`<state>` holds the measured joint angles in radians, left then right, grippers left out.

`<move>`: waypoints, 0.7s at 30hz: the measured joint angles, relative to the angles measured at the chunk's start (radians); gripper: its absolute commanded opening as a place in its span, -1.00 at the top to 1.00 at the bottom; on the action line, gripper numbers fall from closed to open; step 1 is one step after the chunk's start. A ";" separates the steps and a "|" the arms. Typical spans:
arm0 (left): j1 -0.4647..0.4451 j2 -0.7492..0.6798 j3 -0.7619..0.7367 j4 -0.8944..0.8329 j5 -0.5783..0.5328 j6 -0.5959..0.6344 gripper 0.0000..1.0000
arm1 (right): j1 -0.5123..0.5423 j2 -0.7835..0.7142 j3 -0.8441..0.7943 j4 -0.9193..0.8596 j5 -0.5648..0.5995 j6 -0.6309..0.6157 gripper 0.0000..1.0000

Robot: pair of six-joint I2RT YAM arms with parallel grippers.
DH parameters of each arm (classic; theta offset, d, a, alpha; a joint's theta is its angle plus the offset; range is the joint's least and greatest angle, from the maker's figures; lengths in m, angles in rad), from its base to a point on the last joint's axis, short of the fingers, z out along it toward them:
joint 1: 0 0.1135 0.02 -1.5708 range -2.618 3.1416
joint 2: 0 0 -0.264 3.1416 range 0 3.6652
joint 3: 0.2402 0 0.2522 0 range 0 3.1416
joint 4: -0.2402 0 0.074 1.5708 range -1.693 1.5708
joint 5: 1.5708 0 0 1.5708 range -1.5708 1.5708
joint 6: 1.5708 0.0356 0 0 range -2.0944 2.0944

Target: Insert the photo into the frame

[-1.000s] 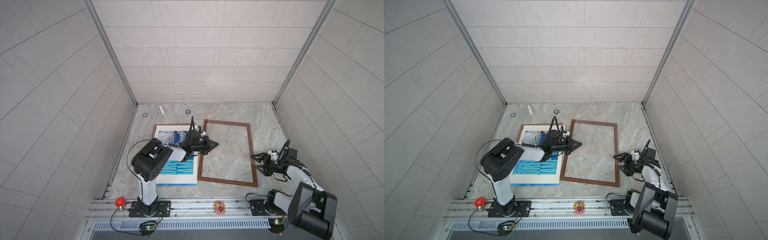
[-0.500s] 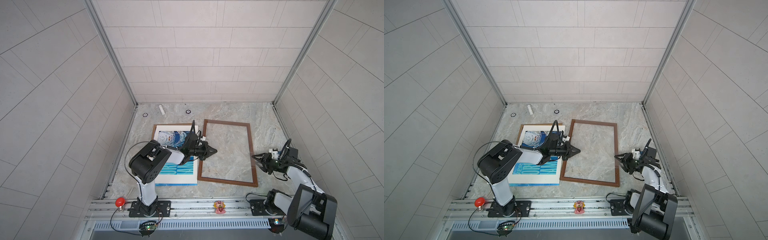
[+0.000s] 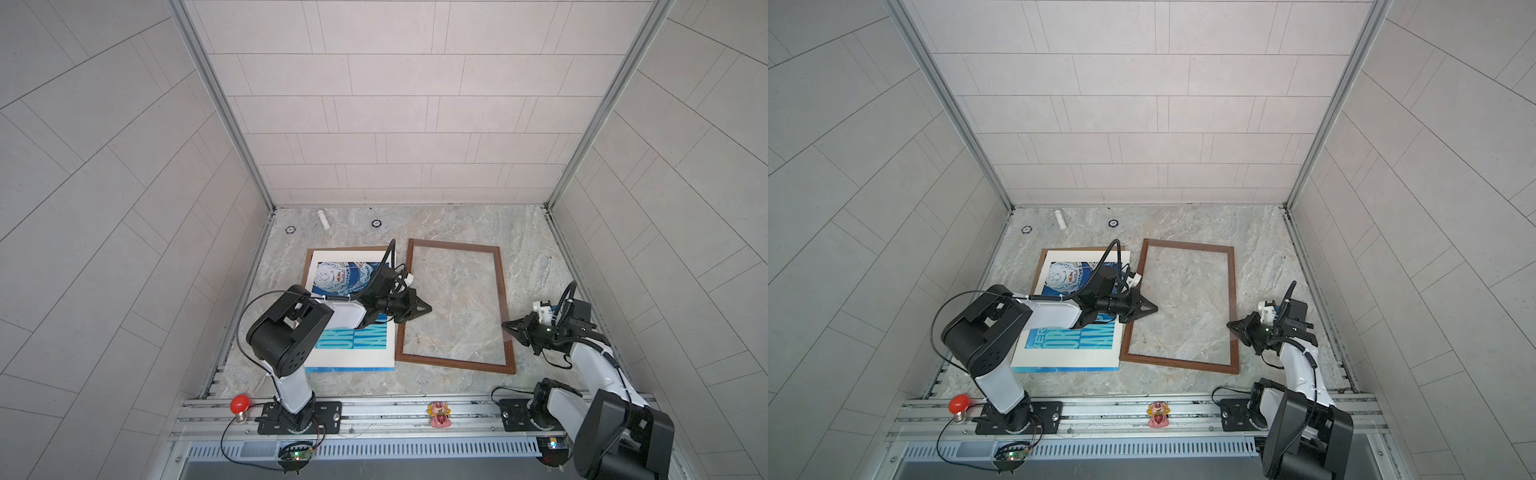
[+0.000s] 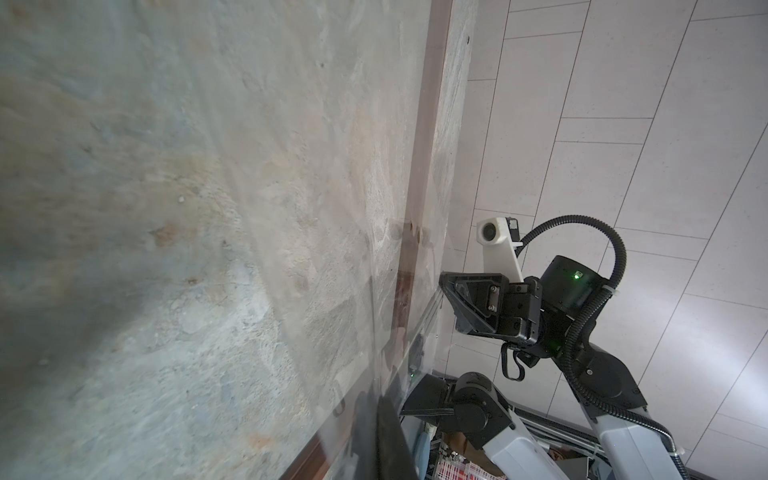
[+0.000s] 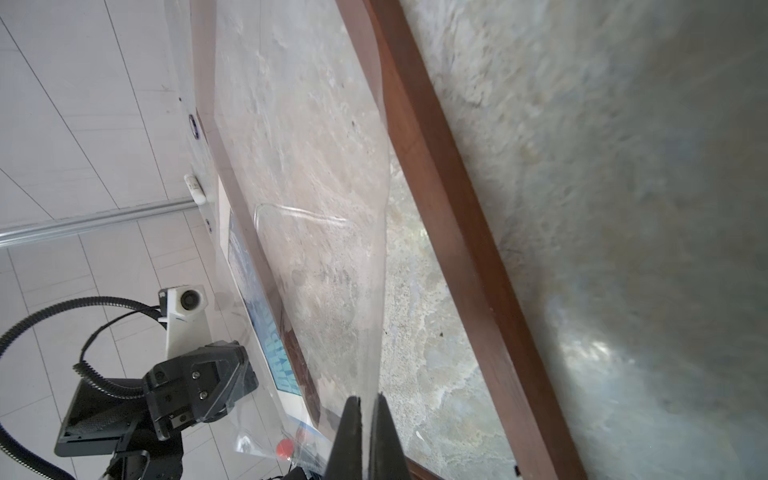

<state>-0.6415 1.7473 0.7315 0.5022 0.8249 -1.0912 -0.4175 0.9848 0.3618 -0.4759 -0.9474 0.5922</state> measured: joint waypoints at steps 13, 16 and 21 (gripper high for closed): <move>0.000 -0.002 -0.004 -0.083 -0.026 0.124 1.00 | 0.093 -0.066 0.029 -0.058 0.101 -0.043 1.00; 0.000 -0.005 -0.009 -0.114 -0.042 0.162 1.00 | 0.107 -0.109 0.025 -0.068 0.109 -0.043 1.00; 0.000 -0.005 -0.014 -0.136 -0.057 0.203 1.00 | 0.137 -0.148 -0.002 -0.071 0.126 -0.037 1.00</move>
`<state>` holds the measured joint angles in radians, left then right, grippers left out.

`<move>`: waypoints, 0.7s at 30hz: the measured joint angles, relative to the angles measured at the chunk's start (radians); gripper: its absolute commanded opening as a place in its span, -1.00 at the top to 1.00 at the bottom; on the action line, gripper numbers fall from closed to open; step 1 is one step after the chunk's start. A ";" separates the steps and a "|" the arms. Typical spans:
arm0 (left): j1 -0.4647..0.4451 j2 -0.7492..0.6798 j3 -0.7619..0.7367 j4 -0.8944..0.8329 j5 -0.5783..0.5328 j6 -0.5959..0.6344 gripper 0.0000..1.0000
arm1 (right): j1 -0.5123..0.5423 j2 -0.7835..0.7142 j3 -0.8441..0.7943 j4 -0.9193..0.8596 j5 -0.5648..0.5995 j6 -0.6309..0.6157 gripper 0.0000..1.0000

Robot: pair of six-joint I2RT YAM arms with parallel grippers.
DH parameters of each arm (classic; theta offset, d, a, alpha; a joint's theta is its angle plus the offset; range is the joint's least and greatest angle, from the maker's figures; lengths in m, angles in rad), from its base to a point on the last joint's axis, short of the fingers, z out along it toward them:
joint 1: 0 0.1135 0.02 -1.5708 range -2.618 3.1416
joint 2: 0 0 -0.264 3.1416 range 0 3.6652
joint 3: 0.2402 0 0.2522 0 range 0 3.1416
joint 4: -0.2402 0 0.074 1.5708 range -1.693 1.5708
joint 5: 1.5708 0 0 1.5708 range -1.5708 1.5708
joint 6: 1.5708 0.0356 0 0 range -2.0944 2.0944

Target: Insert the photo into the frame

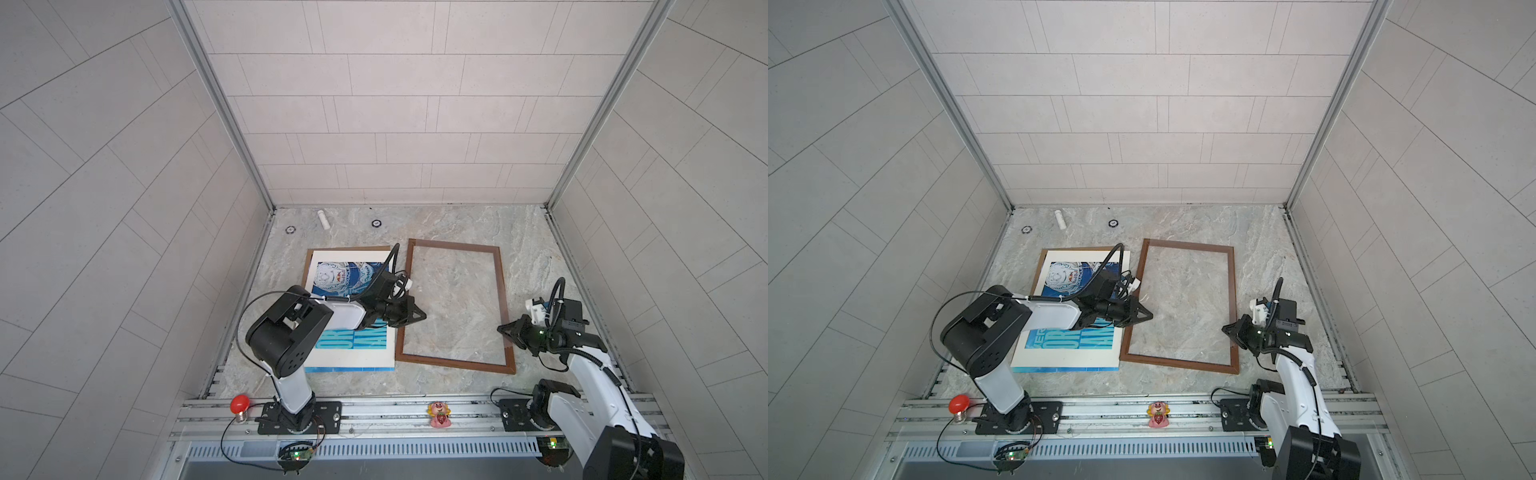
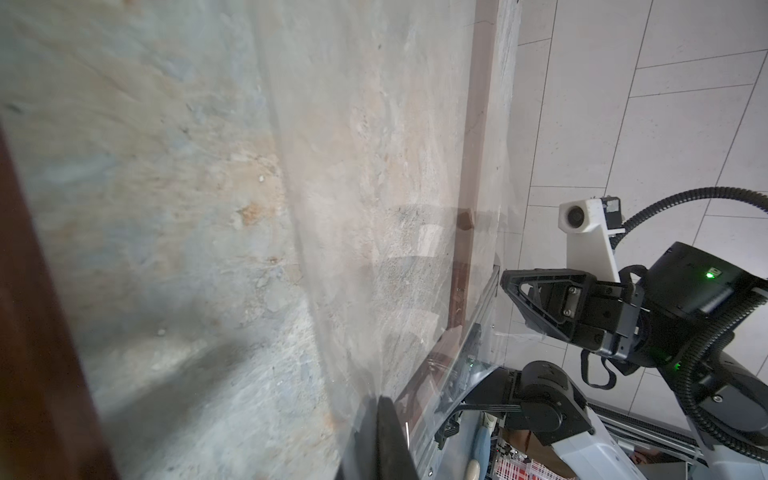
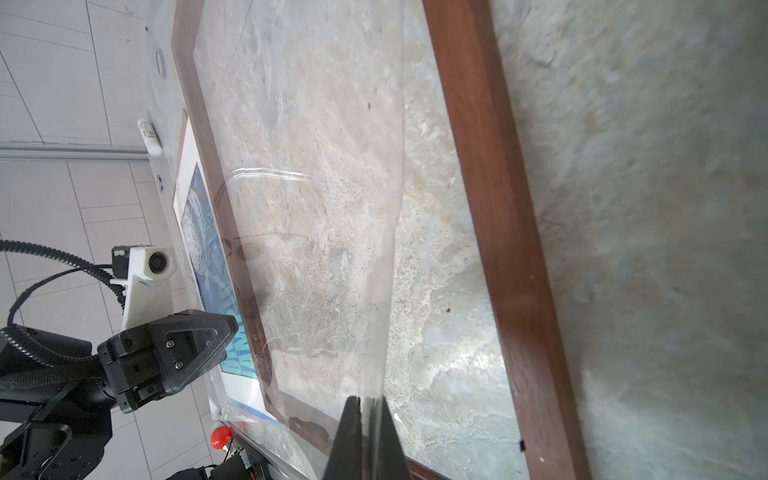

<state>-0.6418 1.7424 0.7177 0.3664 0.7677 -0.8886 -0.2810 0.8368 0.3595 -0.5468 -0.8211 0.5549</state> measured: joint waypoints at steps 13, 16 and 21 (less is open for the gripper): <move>0.000 0.003 -0.056 0.015 -0.051 0.019 1.00 | 0.038 -0.006 -0.023 0.003 0.023 0.012 1.00; 0.000 0.009 -0.073 0.026 -0.059 0.014 1.00 | 0.049 -0.006 -0.023 0.003 0.029 0.016 1.00; 0.000 0.023 -0.080 0.035 -0.062 0.014 1.00 | 0.061 -0.008 -0.024 0.003 0.043 0.024 1.00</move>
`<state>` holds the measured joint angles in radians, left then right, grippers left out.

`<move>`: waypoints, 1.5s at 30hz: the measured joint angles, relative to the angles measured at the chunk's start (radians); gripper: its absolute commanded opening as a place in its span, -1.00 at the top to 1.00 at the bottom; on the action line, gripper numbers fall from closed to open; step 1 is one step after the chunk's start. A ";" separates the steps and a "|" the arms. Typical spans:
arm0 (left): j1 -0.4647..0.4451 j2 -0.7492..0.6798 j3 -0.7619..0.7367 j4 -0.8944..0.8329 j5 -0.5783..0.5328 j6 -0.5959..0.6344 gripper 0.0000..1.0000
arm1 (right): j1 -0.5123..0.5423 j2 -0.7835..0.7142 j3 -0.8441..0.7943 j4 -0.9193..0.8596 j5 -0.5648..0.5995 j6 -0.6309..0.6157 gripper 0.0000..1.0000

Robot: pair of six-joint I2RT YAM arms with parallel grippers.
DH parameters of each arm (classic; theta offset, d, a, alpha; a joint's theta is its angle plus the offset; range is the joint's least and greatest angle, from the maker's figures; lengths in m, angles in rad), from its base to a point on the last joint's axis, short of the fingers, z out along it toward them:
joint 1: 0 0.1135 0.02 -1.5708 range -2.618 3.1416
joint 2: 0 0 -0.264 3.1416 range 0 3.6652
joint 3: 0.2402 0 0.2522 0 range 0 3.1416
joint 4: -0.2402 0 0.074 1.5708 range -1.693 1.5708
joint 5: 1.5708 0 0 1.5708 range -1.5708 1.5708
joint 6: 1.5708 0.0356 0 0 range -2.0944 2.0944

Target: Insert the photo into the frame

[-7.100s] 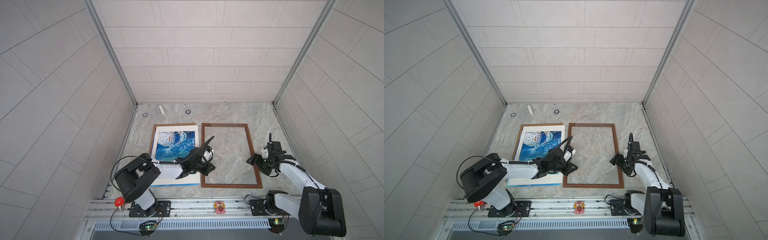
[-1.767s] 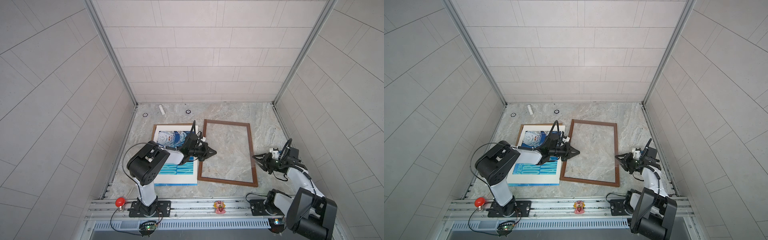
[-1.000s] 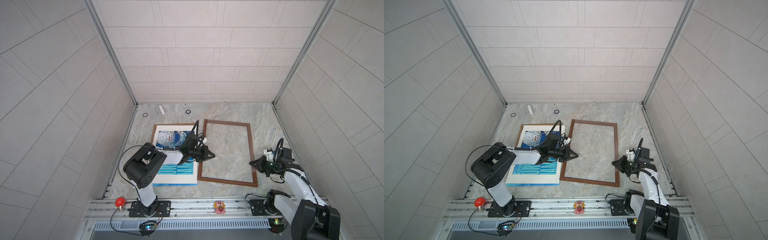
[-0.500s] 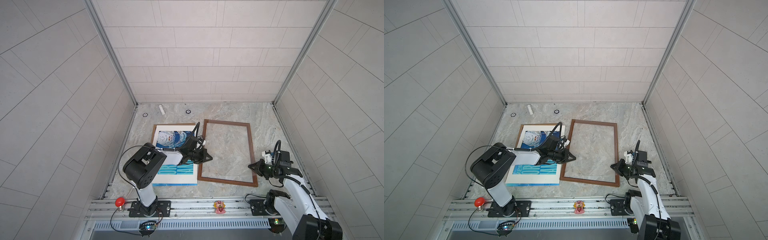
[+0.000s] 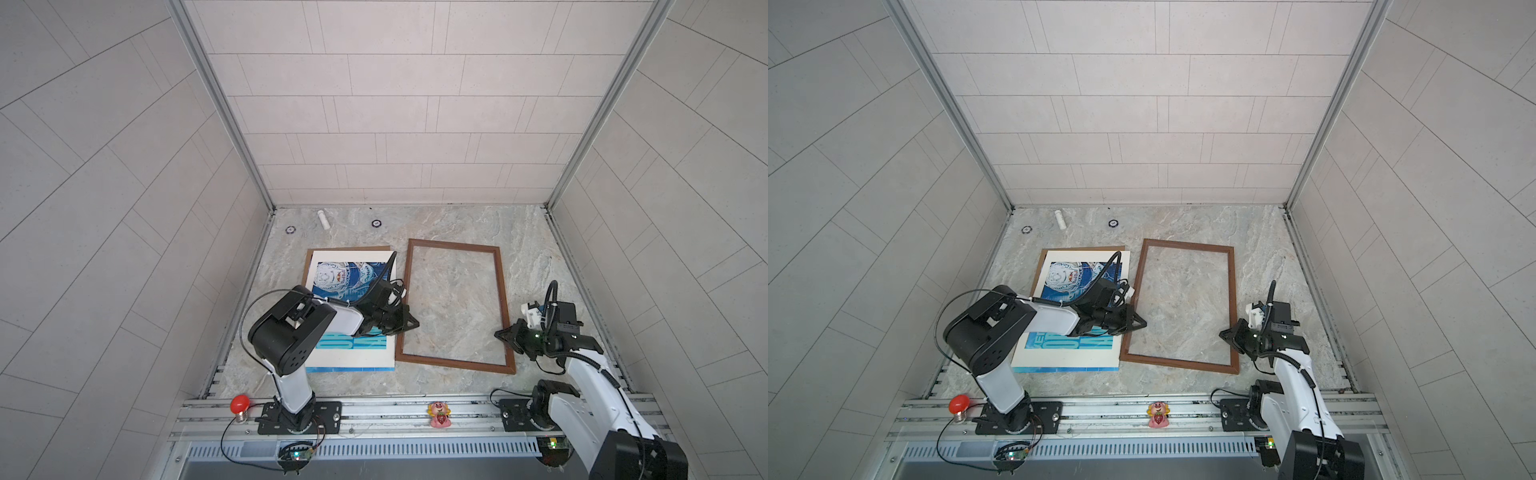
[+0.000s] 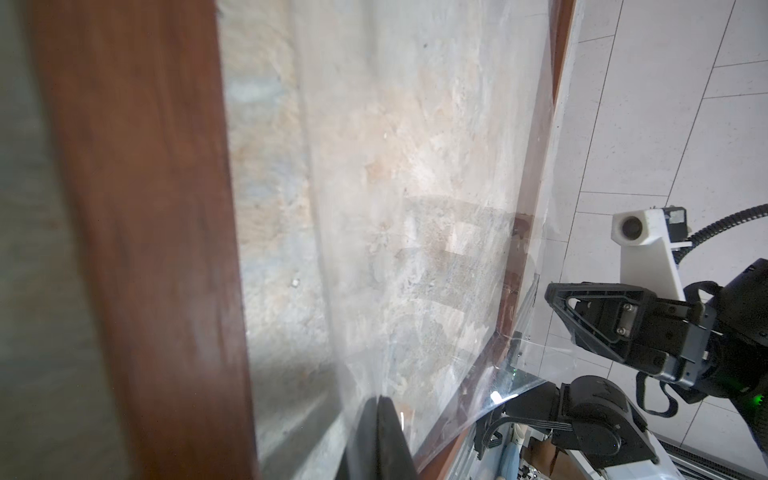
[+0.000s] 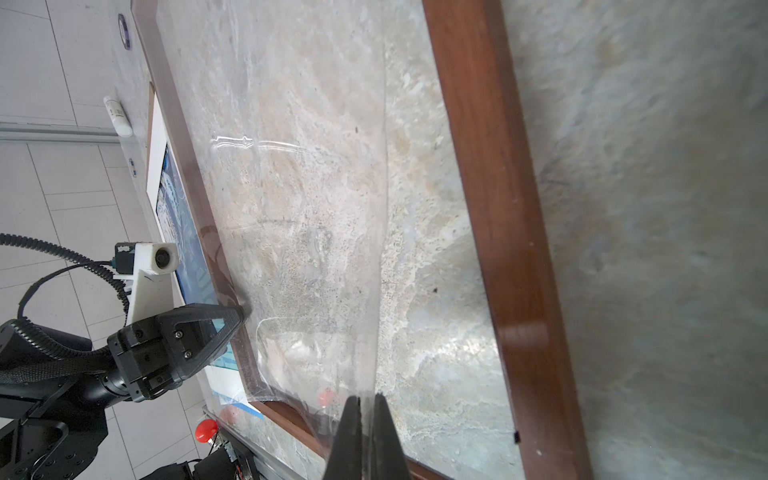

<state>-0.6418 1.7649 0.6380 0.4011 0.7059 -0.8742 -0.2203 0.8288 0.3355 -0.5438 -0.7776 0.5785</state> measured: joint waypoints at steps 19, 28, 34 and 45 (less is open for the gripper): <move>0.000 0.072 -0.034 0.188 0.008 -0.090 1.00 | 0.031 -0.013 0.000 0.009 0.048 0.002 1.00; 0.000 0.072 -0.052 0.229 0.008 -0.126 1.00 | 0.034 -0.011 0.001 0.008 0.067 -0.008 1.00; 0.000 0.072 -0.050 0.222 0.008 -0.127 1.00 | 0.035 -0.008 0.016 0.003 0.079 -0.019 1.00; -0.006 0.071 -0.065 0.253 0.009 -0.143 1.00 | 0.035 0.002 0.035 -0.005 0.087 -0.025 1.00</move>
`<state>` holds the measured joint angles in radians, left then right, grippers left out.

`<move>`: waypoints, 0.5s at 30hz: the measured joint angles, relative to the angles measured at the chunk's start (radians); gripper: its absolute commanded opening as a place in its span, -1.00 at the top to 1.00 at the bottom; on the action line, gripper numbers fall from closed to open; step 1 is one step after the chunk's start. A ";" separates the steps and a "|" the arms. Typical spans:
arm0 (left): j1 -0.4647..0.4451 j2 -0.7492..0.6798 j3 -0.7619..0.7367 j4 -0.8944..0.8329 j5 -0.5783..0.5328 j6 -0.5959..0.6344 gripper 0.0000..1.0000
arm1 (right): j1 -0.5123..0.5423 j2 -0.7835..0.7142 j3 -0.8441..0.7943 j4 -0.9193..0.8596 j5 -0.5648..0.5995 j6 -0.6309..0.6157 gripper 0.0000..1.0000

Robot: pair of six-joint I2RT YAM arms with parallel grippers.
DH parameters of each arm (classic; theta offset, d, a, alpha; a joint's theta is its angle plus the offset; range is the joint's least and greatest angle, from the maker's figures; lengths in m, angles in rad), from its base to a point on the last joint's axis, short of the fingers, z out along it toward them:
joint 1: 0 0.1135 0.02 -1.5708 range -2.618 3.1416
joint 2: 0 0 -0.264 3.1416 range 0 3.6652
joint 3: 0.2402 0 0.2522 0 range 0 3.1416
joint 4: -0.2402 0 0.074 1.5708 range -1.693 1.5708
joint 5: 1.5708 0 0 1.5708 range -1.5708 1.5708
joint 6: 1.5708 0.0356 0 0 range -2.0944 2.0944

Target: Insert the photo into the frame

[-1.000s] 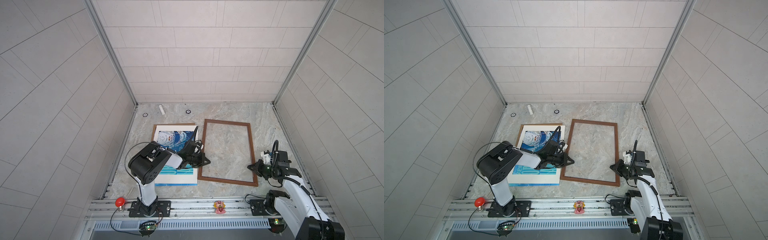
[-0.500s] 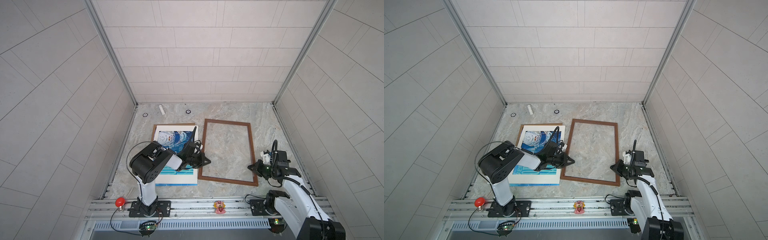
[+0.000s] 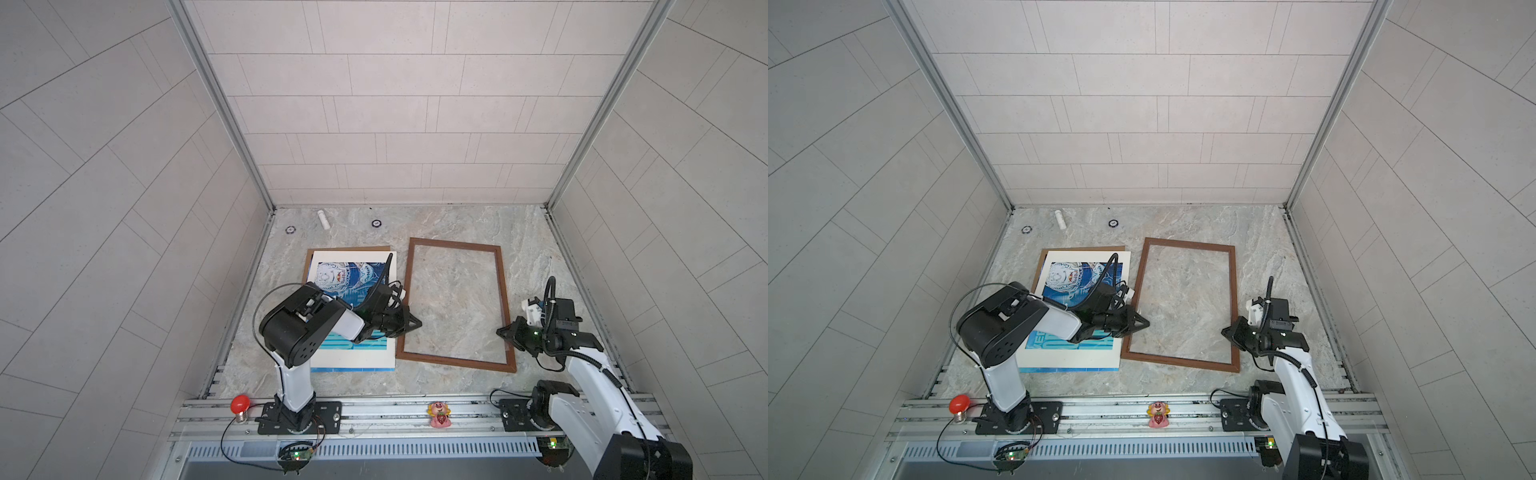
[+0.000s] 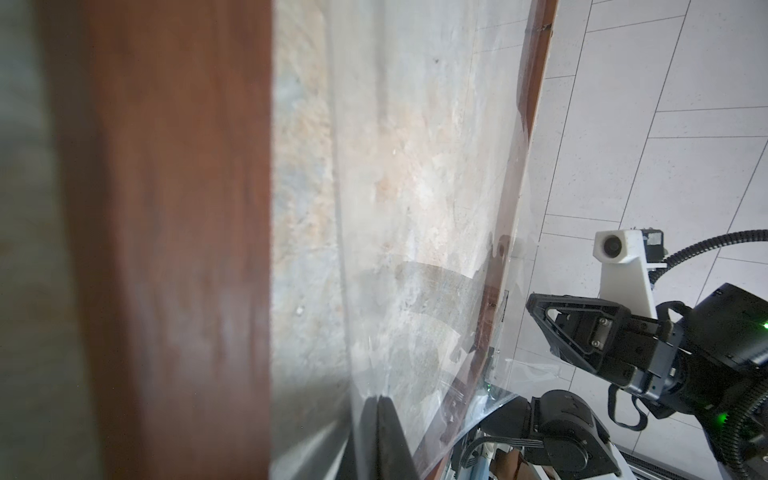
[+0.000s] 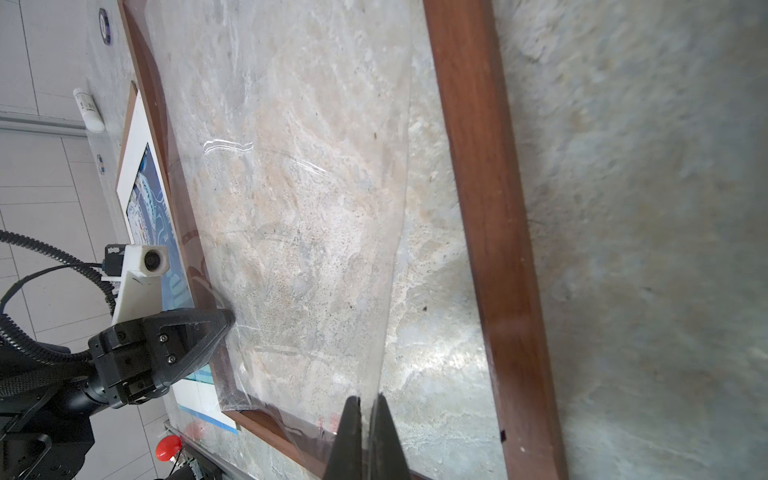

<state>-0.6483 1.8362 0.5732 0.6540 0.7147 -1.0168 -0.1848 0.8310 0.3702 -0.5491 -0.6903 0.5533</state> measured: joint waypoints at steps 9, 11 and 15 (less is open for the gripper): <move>0.000 0.000 -0.005 0.019 -0.002 -0.003 1.00 | 0.000 0.000 0.000 0.000 0.001 0.000 1.00; 0.000 0.002 -0.005 0.023 -0.002 -0.003 1.00 | 0.000 0.000 0.000 0.001 0.002 0.000 1.00; 0.000 0.008 -0.005 0.035 -0.003 -0.004 1.00 | 0.000 0.002 0.000 -0.001 0.006 -0.005 1.00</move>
<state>-0.6487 1.8446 0.5678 0.6888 0.7120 -1.0210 -0.1852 0.8330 0.3702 -0.5503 -0.6842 0.5488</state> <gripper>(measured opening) 0.048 0.048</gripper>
